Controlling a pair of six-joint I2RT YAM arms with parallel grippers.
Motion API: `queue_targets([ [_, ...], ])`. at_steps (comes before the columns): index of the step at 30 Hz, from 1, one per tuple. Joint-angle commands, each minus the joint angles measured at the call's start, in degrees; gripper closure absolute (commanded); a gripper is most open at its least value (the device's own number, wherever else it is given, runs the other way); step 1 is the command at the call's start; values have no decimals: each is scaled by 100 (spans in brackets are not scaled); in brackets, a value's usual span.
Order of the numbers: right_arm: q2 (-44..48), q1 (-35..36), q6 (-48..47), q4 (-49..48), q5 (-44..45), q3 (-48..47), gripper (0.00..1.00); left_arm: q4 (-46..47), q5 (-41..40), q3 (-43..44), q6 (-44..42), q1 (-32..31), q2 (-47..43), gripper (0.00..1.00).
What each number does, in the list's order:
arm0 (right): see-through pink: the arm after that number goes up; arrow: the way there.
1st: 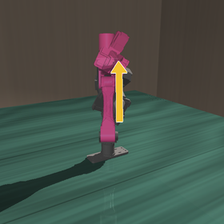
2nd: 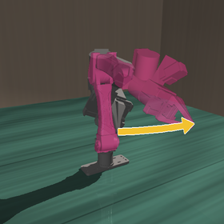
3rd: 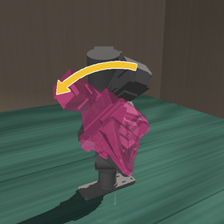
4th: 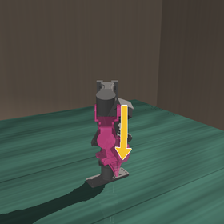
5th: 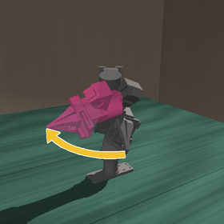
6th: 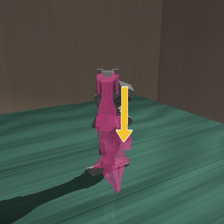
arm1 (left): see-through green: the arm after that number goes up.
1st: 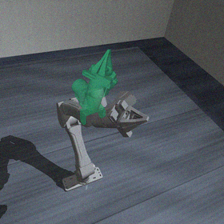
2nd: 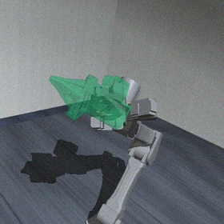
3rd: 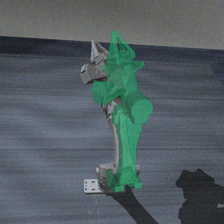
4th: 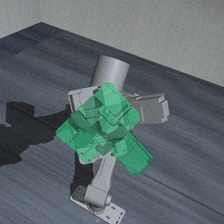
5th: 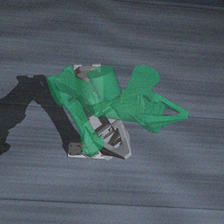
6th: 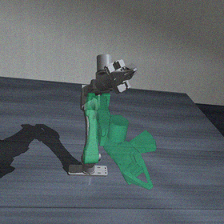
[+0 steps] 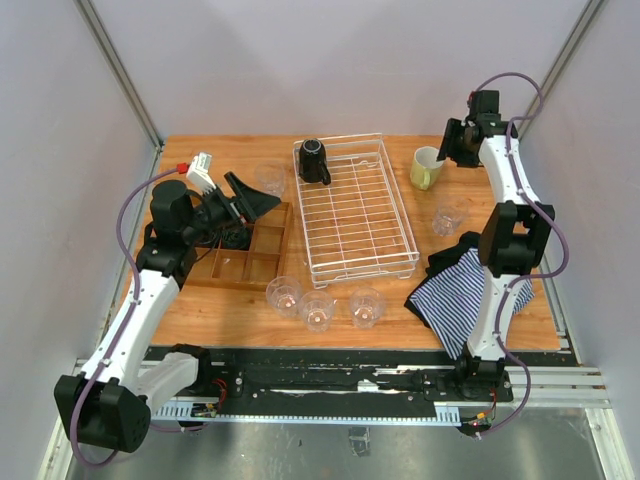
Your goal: Load the cups into the dish rack
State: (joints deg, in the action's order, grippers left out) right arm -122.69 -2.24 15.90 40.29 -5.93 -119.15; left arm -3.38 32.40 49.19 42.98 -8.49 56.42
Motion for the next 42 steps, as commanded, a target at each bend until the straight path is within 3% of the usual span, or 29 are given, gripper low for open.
queue_targets([
  [1, -267, -118, 263, -189, 14, -305, 43, -114, -67, 174, 46, -38, -113, 2],
  [9, -710, -127, 403, -512, -6, -422, 45, -102, -41, 196, 66, -47, -140, 3],
  [18, -1186, -128, 555, -602, -72, -754, 53, -244, 71, 235, -5, -65, -23, 6],
  [24, -1239, -120, 518, -602, -196, -683, 88, -244, 175, 195, -30, -82, 17, 5],
  [27, -1116, -127, 446, -604, -316, -551, 99, -161, 274, 134, 17, -91, 25, 5],
  [35, 115, -327, 529, -974, -1334, 334, 99, 487, 838, -57, 506, -184, 157, 4],
  [42, 2104, -461, 1585, -2652, -3044, 2123, 99, 1820, 1308, -336, 1662, -575, 406, 3],
])
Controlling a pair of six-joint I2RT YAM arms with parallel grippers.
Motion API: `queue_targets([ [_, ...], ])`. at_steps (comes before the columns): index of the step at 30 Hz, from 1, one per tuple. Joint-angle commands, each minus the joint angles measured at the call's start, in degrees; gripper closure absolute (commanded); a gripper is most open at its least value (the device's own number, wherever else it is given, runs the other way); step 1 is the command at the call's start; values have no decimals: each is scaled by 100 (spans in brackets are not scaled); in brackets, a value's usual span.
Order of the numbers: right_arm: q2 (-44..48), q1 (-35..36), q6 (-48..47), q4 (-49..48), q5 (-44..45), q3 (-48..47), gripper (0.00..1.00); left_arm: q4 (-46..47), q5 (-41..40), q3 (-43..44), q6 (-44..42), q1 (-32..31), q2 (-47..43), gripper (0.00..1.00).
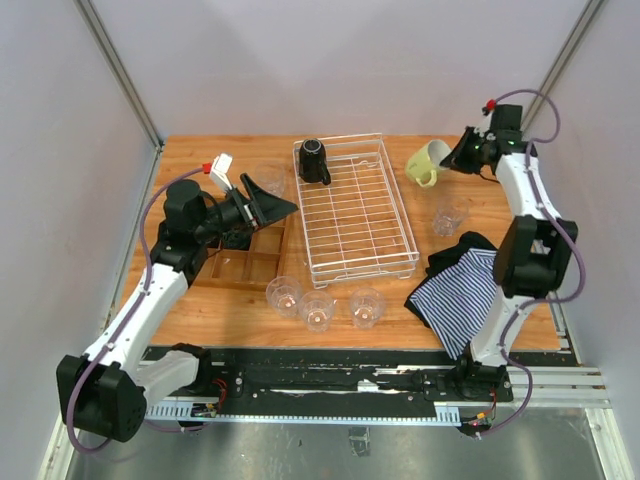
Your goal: Load the cups into the dish rack
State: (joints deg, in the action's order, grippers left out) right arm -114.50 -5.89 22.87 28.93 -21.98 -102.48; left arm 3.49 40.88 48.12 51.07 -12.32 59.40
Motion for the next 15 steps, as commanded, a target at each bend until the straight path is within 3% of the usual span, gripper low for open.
queue_targets([
  [1, 1531, -90, 1162, -1874, -1686, 732, 99, 1415, 470, -299, 1081, -257, 161, 3],
  [5, 2302, 12, 2230, -3328, -2479, 1581, 99, 2090, 410, -288, 1488, -550, 462, 3],
  [9, 2814, 266, 2835, -4137, -2867, 2008, 99, 3100, 371, -162, 2144, -902, 872, 3],
  [15, 3479, 777, 4176, -5607, -2802, 2957, 99, 3397, 338, 545, 2058, -1414, 1562, 2],
])
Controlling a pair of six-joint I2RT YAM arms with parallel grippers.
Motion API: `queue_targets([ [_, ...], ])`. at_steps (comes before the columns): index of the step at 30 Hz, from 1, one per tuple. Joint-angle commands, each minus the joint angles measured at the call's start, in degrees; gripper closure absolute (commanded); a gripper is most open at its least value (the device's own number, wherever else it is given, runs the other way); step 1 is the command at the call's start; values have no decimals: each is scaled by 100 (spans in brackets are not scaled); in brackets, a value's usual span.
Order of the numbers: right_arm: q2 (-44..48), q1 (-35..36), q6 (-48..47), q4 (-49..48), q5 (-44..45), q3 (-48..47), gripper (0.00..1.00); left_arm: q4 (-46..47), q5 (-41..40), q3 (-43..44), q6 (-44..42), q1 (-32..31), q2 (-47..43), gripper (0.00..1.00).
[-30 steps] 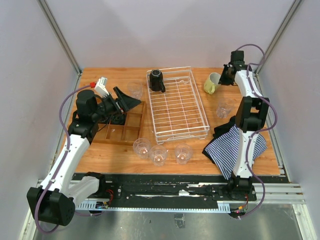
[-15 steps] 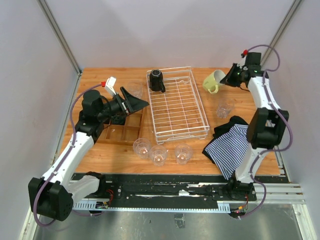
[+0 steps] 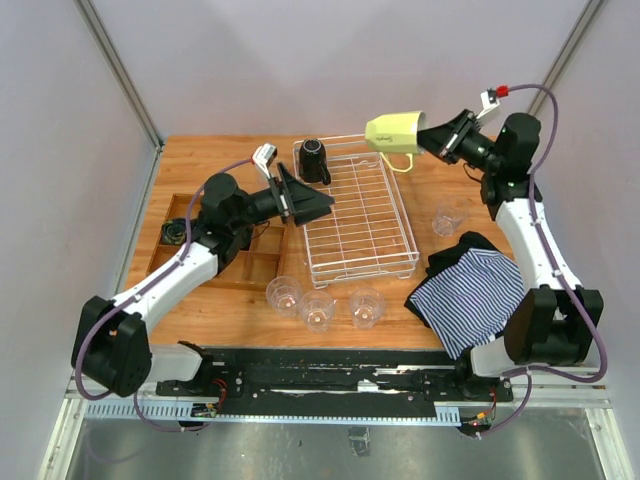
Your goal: Load the cups into the dish rack
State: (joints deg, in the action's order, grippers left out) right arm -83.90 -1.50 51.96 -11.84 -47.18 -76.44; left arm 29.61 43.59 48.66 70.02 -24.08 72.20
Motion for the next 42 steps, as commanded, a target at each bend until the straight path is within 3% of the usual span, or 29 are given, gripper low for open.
queue_targets([
  [1, 503, 438, 1409, -1664, -230, 454, 99, 871, 72, 568, 180, -281, 386, 3],
  [14, 1201, 1549, 2046, -2769, 741, 1596, 99, 1894, -66, 1098, 556, -989, 1259, 5],
  [25, 1490, 1751, 1900, -3339, 1290, 2456, 99, 3452, -312, 1146, 1382, -1038, 1609, 14],
  [42, 1140, 2098, 1308, -3987, 1885, 2875, 99, 3699, -376, 1386, 1646, -1059, 1948, 24],
])
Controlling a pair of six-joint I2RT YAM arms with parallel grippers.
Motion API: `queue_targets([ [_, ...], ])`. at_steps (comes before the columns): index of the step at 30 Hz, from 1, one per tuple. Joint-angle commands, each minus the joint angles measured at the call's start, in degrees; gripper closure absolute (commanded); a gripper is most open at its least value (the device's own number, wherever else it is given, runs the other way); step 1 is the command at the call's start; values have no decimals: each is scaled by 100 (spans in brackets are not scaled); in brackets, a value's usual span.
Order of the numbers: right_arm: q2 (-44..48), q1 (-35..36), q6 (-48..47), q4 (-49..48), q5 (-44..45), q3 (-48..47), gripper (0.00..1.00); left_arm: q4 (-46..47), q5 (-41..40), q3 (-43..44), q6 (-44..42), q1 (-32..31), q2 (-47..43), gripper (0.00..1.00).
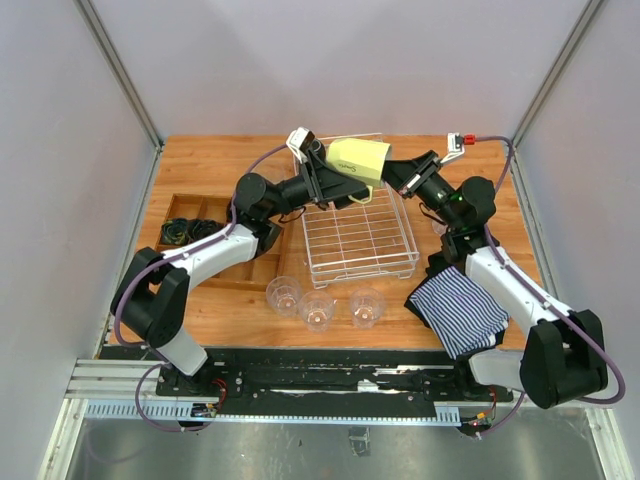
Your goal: Load the cups into the dish rack
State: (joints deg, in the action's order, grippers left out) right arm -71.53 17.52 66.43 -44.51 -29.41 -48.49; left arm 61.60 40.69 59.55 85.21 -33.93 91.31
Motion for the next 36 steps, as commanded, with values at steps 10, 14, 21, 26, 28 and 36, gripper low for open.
queue_targets([
  [10, -292, 262, -225, -850, 172, 154, 99, 598, -343, 320, 57, -70, 25, 50],
  [14, -292, 267, -278, -817, 134, 179, 99, 642, -504, 262, 13, -61, -22, 62],
  [21, -180, 270, -468, -676, 121, 372, 99, 602, -556, 304, 22, -61, 52, 91],
  [26, -98, 270, -715, -457, 111, 458, 96, 299, -668, 246, -193, -65, -2, 100],
  [28, -58, 271, -857, -284, 122, 457, 88, 28, -722, 255, -419, -61, -72, 99],
  [36, 176, 39, -1191, 169, 347, 670, 38, -1707, -1443, 176, -1612, -61, -474, 100],
])
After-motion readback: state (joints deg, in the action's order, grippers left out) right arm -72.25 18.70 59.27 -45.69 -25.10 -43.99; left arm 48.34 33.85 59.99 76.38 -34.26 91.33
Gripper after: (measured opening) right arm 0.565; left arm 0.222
